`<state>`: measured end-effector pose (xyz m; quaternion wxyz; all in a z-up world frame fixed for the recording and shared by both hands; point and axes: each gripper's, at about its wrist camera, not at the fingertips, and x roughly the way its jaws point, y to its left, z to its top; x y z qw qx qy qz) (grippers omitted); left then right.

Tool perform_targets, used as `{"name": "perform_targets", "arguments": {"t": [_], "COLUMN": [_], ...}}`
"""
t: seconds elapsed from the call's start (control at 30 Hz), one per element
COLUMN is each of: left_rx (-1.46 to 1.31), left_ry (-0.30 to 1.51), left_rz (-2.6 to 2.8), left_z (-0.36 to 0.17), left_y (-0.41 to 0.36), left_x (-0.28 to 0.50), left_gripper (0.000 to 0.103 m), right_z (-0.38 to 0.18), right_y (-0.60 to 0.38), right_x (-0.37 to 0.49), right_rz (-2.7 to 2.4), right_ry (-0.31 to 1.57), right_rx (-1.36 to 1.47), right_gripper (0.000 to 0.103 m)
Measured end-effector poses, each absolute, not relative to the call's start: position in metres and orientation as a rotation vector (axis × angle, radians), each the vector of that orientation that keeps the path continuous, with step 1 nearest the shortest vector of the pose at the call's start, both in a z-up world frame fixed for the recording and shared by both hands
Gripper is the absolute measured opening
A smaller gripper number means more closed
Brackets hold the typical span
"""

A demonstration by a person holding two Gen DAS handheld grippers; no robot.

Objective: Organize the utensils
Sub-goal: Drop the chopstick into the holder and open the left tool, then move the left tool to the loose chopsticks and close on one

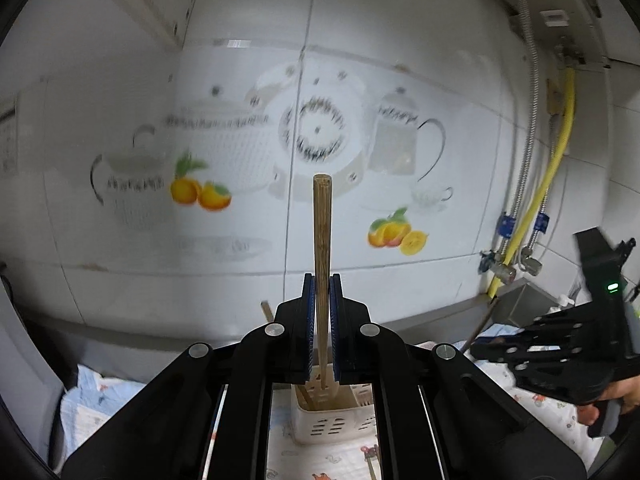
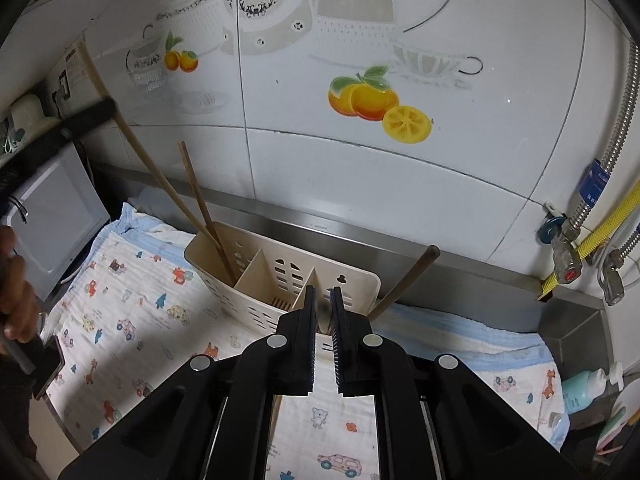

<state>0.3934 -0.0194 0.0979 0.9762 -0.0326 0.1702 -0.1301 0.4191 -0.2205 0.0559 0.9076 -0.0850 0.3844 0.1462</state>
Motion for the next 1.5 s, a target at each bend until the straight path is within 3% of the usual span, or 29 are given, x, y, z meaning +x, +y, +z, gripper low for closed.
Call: {"name": "perform_targets", "arguments": {"t": [0.3, 0.4, 0.7, 0.9, 1.07, 1.5], "left_rx": [-0.083, -0.067, -0.091, -0.086, -0.091, -0.108], "left_ry": [0.438, 0.445, 0.46, 0.45, 0.468, 0.585], "left_rz": [-0.247, -0.245, -0.241, -0.25, -0.256, -0.259], "left_z": [0.065, 0.063, 0.062, 0.066, 0.053, -0.017], "left_y": [-0.013, -0.016, -0.013, -0.006, 0.004, 0.014], "left_x": [0.42, 0.423, 0.422, 0.395, 0.36, 0.279], "left_gripper": [0.006, 0.006, 0.008, 0.01, 0.02, 0.024], "right_z": [0.064, 0.069, 0.06, 0.018, -0.029, -0.128], "right_y": [-0.225, -0.229, -0.244, -0.243, -0.239, -0.229], "right_x": [0.407, 0.393, 0.336, 0.292, 0.256, 0.206], "right_rz": [0.303, 0.292, 0.291, 0.316, 0.295, 0.294], "right_ry": [0.742, 0.699, 0.639, 0.67, 0.698, 0.852], "right_rx": [-0.162, -0.163, -0.125, -0.1, -0.12, -0.022], "right_gripper": [0.015, 0.023, 0.024, 0.024, 0.024, 0.022]}}
